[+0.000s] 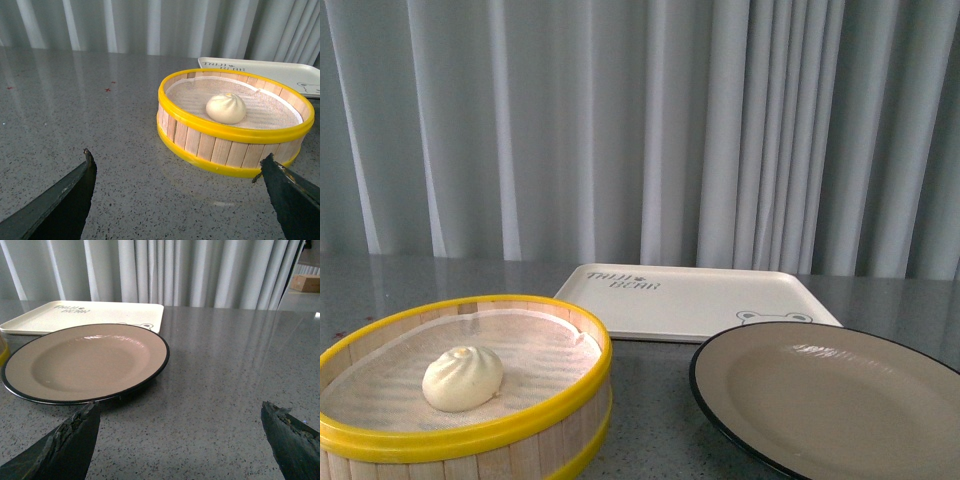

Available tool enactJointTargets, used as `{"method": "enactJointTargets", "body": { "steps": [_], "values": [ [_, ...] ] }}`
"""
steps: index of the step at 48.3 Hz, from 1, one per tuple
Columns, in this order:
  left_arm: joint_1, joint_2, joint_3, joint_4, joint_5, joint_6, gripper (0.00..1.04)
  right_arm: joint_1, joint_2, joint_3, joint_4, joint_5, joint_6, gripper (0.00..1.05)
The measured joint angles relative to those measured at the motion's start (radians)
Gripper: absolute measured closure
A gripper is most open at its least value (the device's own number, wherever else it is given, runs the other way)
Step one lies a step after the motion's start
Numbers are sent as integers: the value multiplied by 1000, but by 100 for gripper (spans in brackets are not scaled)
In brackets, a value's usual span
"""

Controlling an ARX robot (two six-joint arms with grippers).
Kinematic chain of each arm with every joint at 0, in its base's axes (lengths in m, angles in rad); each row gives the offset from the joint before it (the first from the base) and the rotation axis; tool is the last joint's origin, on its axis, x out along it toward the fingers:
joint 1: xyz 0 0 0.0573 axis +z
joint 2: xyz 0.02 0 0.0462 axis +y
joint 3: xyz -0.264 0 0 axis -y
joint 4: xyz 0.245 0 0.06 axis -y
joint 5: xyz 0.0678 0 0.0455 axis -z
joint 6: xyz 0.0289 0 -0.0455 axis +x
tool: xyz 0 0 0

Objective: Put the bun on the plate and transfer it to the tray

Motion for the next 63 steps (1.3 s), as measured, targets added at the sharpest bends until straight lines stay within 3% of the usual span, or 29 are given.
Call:
{"method": "enactJointTargets", "body": {
  "steps": [39, 44, 48, 56, 59, 61, 63],
  "values": [
    [0, 0, 0, 0, 0, 0, 7, 0, 0, 0, 0, 0, 0, 9],
    [-88, 110, 42, -64, -227, -136, 7, 0, 0, 0, 0, 0, 0, 9],
    [-140, 263, 88, 44, -303, -235, 7, 0, -1, 0, 0, 0, 0, 9],
    [-145, 593, 282, 375, -178, -261, 7, 0, -1, 0, 0, 0, 0, 9],
    [-144, 706, 360, 430, -125, -222, 7, 0, -1, 0, 0, 0, 0, 9],
    [-163, 789, 396, 493, -176, -140, 7, 0, -1, 0, 0, 0, 0, 9],
    [-164, 848, 437, 473, -157, -80, 7, 0, -1, 0, 0, 0, 0, 9]
  ]
}}
